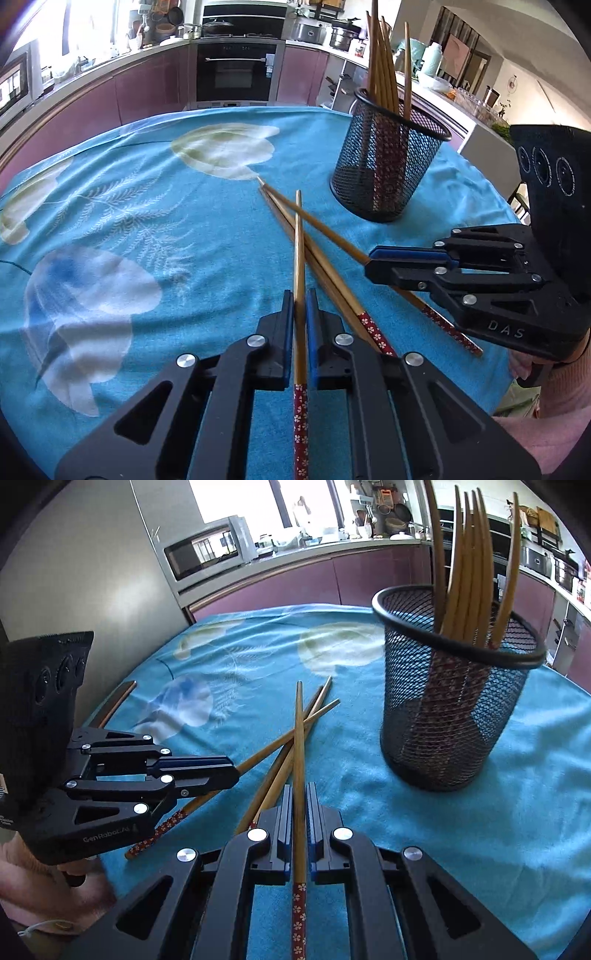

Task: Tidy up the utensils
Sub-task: 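Lift both chopsticks upright and carry them over the mesh cup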

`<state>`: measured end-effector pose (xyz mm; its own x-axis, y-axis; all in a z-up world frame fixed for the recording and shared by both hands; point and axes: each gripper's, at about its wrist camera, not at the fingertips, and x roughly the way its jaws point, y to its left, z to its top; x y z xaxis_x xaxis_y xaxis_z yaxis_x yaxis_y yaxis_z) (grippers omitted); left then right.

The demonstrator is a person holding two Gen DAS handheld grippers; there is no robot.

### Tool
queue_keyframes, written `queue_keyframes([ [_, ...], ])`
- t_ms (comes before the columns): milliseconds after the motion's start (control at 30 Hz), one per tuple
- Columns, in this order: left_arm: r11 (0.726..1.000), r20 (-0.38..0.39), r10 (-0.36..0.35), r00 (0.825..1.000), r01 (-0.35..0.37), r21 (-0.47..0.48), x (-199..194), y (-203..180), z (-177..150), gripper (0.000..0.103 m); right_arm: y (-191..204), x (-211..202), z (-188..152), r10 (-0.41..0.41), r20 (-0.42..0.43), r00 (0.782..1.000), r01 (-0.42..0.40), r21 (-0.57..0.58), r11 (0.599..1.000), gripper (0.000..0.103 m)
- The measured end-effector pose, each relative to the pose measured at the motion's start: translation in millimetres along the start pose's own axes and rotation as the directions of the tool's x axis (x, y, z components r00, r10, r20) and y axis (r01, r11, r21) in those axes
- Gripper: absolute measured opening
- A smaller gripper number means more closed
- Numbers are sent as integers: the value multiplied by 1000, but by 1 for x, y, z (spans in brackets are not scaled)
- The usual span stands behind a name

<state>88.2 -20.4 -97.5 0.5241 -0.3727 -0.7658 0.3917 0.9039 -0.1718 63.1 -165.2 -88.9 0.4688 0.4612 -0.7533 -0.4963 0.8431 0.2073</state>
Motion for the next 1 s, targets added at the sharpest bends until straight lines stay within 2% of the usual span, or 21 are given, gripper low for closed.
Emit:
queue_keyframes([
  [133, 1000, -20, 13, 1000, -13, 14, 8, 2, 2, 13, 3, 9, 5, -26, -24, 999, 26, -18, 999, 7],
  [367, 1000, -28, 4, 1000, -4, 10, 15, 5, 10, 12, 1, 9, 7, -17, -10, 1000, 17, -17, 1000, 6],
  [400, 1000, -26, 2, 1000, -1, 7, 14, 5, 11, 8, 0, 6, 7, -13, 1, 1000, 13, -15, 1000, 6],
  [667, 998, 61, -69, 996, 69, 7, -20, 0, 24, 7, -5, -44, 8, 7, 141, 990, -8, 5, 1000, 6],
  [800, 992, 113, -123, 986, 122, 16, -42, -3, 35, 7, -9, -69, 10, 9, 215, 977, -14, 24, 1000, 6],
  [1000, 985, 183, -171, 968, 165, 46, -75, -13, 49, 7, -17, -98, 16, 4, 298, 954, -17, 42, 999, 6],
])
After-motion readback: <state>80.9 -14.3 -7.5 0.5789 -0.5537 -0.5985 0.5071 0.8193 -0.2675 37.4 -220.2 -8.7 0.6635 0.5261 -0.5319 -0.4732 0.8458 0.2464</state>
